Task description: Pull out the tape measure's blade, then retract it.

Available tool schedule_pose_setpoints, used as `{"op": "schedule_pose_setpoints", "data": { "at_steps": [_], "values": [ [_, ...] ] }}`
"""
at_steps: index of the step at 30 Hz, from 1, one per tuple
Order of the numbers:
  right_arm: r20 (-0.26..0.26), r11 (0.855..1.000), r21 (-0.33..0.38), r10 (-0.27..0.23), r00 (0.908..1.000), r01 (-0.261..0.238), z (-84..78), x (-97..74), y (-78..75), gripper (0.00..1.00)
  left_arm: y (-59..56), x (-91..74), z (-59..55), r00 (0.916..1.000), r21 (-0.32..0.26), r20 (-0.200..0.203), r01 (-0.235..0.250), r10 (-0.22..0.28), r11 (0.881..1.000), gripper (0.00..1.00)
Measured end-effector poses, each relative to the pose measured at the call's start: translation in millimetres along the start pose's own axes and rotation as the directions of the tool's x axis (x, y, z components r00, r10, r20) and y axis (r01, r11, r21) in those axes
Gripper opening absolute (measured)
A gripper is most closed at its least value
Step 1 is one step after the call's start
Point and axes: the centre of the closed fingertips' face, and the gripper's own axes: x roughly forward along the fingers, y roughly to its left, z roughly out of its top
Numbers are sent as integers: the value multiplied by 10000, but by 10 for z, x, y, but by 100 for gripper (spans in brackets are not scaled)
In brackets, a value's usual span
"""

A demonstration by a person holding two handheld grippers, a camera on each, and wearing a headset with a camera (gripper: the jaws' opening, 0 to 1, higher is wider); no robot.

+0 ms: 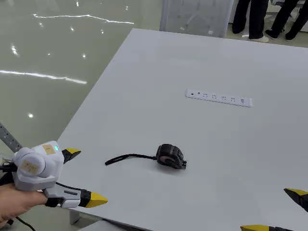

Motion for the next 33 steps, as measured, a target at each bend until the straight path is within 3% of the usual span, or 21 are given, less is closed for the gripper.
{"op": "schedule_pose_setpoints", "data": {
  "at_steps": [4,9,16,24,28,33],
  "values": [
    [-249,9998,-62,183,9995,-185,-51,-28,-69,100,19,-21,10,9994,-411,-243,-260,250,9988,97],
    [-343,9995,-149,289,9990,-294,-60,-41,-57,100,49,26,57,9993,-504,-249,-294,282,9983,97],
    [-12,9994,-244,-229,9997,228,-5,-66,-26,100,4,84,60,9996,-111,-87,260,-261,9996,97],
    [-224,9985,-473,-289,9993,278,-146,-60,139,100,-61,30,47,9982,510,196,559,-569,9971,97],
    [-168,9985,-405,-383,9991,376,-195,-48,80,100,-37,50,-27,9976,851,18,693,-697,9940,97],
    [-269,9980,-410,-500,9984,489,-198,-43,69,100,32,59,18,9977,756,228,613,-631,9953,97]
  ]
}}
